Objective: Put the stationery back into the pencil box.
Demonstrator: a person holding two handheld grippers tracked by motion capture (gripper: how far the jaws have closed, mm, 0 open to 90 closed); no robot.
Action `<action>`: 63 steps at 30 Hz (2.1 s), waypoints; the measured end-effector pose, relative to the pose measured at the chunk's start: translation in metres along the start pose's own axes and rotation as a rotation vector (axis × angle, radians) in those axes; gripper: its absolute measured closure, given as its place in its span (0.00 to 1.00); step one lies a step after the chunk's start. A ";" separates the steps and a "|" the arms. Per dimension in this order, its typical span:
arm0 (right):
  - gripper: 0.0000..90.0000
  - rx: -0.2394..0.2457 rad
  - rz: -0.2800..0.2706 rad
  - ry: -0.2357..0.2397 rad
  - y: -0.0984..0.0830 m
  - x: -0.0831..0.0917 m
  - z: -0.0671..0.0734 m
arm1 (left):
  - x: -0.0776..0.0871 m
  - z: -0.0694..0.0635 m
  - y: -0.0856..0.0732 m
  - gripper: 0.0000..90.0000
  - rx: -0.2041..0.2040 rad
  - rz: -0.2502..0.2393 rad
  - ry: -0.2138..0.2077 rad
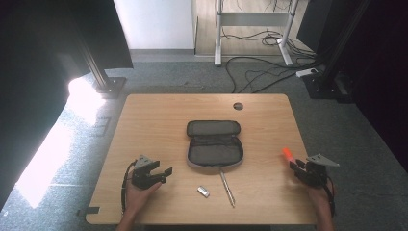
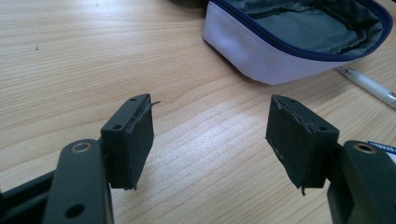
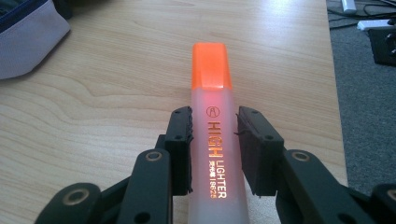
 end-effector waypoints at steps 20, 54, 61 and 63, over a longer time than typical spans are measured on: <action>0.73 -0.039 -0.052 0.051 0.011 0.010 0.004 | -0.001 0.000 -0.002 0.36 0.000 0.009 -0.001; 0.73 -0.007 -0.118 0.199 0.033 0.015 0.054 | -0.004 -0.001 -0.004 0.36 -0.003 0.022 -0.005; 0.73 0.005 -0.129 0.224 0.039 0.016 0.065 | -0.004 -0.001 -0.004 0.36 0.001 0.018 -0.005; 0.73 0.014 -0.142 0.237 0.041 0.016 0.071 | -0.004 0.000 -0.004 0.36 0.001 0.019 -0.006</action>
Point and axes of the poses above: each handheld gripper's, and its own axes: x roughly backward along the jaws, y roughly out of its top, z roughly to its left, the point moved 4 cm from there along -x, roughly forward along the jaws, and after that the axes turned 12 degrees about -y, right-handed, at the moved point
